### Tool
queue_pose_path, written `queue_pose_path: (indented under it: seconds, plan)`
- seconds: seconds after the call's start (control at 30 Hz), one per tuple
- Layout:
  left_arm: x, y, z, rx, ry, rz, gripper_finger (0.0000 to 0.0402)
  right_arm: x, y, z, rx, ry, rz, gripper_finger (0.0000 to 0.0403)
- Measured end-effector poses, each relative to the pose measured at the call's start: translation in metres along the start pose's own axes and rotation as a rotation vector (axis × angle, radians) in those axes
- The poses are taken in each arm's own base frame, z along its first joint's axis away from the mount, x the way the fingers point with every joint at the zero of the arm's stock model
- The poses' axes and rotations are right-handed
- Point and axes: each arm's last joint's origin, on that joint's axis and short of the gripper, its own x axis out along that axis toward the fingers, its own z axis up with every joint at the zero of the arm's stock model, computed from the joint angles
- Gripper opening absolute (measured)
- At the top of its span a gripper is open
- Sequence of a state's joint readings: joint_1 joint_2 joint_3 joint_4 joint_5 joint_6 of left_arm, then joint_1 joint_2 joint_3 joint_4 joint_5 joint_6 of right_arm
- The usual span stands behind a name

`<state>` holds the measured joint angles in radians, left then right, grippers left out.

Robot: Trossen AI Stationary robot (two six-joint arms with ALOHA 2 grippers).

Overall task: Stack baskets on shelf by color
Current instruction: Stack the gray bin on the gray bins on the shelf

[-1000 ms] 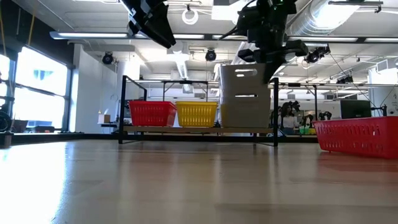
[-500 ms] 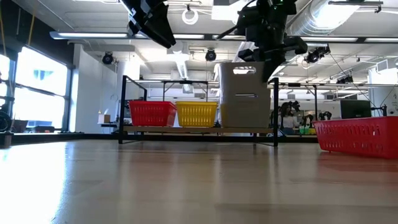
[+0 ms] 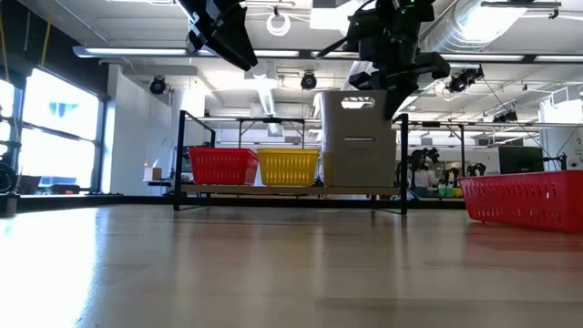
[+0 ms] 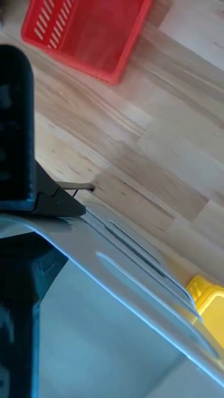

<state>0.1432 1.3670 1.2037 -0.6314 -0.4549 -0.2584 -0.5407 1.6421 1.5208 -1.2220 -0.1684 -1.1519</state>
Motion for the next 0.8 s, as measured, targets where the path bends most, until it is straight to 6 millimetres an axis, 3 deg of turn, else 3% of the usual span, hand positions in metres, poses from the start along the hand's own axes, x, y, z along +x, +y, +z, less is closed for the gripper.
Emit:
queue_pose_path:
  seconds: [0.8]
  plan:
    - [0.0000,0.0000,0.0000,0.000,0.000,0.001,0.0126,0.0000,-0.0017,0.0009,0.071,-0.008,-0.017,0.0016]
